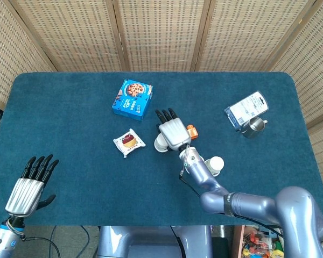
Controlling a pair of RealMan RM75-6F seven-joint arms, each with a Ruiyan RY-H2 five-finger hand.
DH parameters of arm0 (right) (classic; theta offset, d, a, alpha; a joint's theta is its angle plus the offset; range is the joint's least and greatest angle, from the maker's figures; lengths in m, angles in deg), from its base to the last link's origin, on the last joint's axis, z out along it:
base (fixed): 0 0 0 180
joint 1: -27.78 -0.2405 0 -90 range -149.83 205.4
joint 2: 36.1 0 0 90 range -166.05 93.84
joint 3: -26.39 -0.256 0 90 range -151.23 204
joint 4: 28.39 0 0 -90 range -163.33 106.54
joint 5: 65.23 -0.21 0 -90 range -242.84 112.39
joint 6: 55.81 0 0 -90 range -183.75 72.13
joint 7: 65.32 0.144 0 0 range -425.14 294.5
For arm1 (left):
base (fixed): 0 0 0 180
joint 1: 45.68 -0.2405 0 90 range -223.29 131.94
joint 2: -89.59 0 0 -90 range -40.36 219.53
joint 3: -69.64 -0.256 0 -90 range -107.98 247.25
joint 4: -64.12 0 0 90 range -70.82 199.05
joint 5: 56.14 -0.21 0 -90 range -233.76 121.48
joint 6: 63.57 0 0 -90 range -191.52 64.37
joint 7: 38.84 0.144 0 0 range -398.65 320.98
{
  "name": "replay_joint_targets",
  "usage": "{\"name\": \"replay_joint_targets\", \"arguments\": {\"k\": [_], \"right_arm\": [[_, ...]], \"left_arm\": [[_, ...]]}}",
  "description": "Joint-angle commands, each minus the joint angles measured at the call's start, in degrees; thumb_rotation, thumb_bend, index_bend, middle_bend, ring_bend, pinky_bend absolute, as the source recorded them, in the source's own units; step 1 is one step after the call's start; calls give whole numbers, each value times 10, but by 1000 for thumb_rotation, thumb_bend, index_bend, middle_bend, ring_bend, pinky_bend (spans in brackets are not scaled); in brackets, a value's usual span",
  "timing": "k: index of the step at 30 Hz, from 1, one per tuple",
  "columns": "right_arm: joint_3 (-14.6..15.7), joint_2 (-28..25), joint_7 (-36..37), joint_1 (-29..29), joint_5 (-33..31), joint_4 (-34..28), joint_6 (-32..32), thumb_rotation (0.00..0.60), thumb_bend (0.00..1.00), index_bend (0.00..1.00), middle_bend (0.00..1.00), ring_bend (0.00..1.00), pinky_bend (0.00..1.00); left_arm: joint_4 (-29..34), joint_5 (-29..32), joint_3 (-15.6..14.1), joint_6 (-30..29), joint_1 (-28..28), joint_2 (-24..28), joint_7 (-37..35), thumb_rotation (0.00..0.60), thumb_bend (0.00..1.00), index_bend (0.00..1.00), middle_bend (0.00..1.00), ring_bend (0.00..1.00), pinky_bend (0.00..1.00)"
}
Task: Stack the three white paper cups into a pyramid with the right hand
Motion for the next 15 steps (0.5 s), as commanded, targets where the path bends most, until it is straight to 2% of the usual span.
{"name": "replay_joint_targets", "arguments": {"k": [1, 9, 15], "right_arm": [[-5, -47, -38, 8, -12, -56, -34, 600, 59, 478, 0, 0, 0], [6, -144, -70, 43, -32, -162, -85, 600, 59, 478, 0, 0, 0], [30, -225, -67, 85, -24, -235, -110, 600, 59, 478, 0, 0, 0]], "left_arm": [[1, -2, -1, -1, 0, 0, 1, 600, 199, 0, 0, 0, 0], [2, -11, -7, -1, -1, -2, 7, 600, 199, 0, 0, 0, 0], [0, -15, -9, 2, 0, -6, 12, 600, 199, 0, 0, 0, 0]]}}
